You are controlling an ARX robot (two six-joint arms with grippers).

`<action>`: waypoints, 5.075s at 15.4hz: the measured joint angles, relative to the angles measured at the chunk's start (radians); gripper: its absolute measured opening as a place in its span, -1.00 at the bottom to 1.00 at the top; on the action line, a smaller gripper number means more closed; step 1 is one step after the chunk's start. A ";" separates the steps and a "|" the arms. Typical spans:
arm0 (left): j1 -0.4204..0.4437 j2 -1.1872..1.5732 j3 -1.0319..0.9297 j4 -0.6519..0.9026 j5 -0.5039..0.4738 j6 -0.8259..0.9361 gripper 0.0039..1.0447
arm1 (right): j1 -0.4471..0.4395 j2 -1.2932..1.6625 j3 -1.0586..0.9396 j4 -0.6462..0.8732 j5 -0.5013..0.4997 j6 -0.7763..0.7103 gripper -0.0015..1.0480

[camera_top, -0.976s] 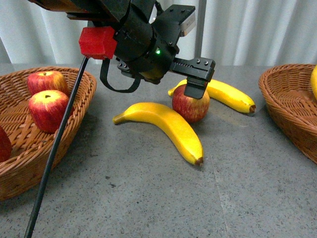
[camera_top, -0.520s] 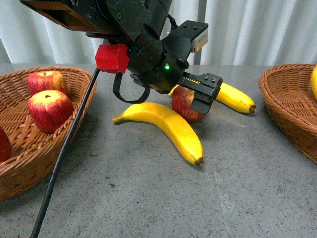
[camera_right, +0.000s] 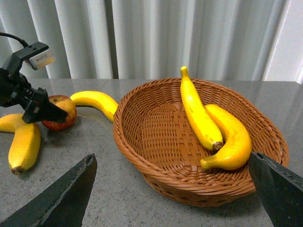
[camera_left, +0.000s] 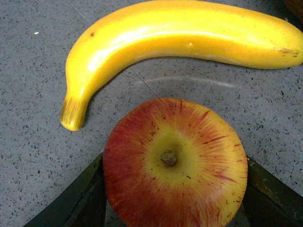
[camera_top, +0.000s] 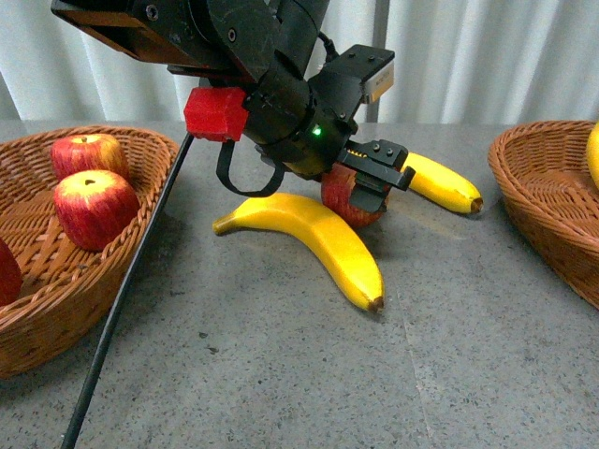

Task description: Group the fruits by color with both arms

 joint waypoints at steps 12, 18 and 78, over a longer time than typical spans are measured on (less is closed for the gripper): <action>0.102 -0.570 -0.347 0.109 -0.209 -0.166 0.31 | 0.000 0.000 0.000 0.000 0.000 0.000 0.87; 0.185 -0.925 -0.678 0.128 -0.291 -0.368 0.31 | 0.000 0.000 0.000 0.000 0.000 0.000 0.87; 0.463 -1.976 -1.602 0.355 -0.145 -0.254 -0.98 | 0.000 0.000 0.000 0.000 0.000 0.000 0.87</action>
